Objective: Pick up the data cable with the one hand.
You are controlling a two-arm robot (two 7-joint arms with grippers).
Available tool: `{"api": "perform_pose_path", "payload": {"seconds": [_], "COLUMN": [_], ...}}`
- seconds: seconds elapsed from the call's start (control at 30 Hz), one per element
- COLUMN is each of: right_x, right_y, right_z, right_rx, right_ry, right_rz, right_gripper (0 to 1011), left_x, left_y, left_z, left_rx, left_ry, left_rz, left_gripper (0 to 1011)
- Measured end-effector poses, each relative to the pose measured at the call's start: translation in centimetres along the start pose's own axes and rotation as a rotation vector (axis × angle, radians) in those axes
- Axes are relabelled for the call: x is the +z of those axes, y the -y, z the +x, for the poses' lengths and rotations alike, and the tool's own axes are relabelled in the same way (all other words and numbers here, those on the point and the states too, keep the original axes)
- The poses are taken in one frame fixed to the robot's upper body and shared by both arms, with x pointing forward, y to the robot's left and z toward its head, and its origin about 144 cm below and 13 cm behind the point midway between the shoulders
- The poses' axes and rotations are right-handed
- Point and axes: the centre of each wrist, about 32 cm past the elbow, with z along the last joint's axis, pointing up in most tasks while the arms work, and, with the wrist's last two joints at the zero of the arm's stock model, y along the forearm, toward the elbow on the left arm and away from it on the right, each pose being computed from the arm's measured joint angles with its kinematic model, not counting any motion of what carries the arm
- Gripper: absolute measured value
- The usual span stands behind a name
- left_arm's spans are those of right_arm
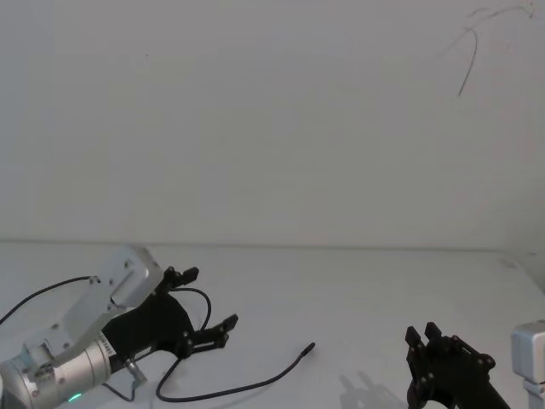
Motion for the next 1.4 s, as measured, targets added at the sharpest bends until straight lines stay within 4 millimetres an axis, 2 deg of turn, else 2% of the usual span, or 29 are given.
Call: {"api": "perform_pose_path", "payload": {"seconds": [0.3,0.7,1.4], "right_x": [0.0,0.0,0.0], "right_y": [0.0,0.0,0.0], "right_z": [0.0,0.0,0.0], "right_rx": [0.000,0.000,0.000], "right_ry": [0.000,0.000,0.000], "right_rz": [0.000,0.000,0.000], "right_gripper": [251,251,251], "left_x": [-0.3,-1.1,-2.3], "left_y": [-0.3,-0.3,1.6], "left_z": [1.7,2.7,2.4], "left_rx": [-0.161,-0.263,-0.356], "left_ry": [0.006,-0.022,-0.062], "left_rz": [0.070,0.126,0.164], "left_gripper": [1001,1001,1001]}}
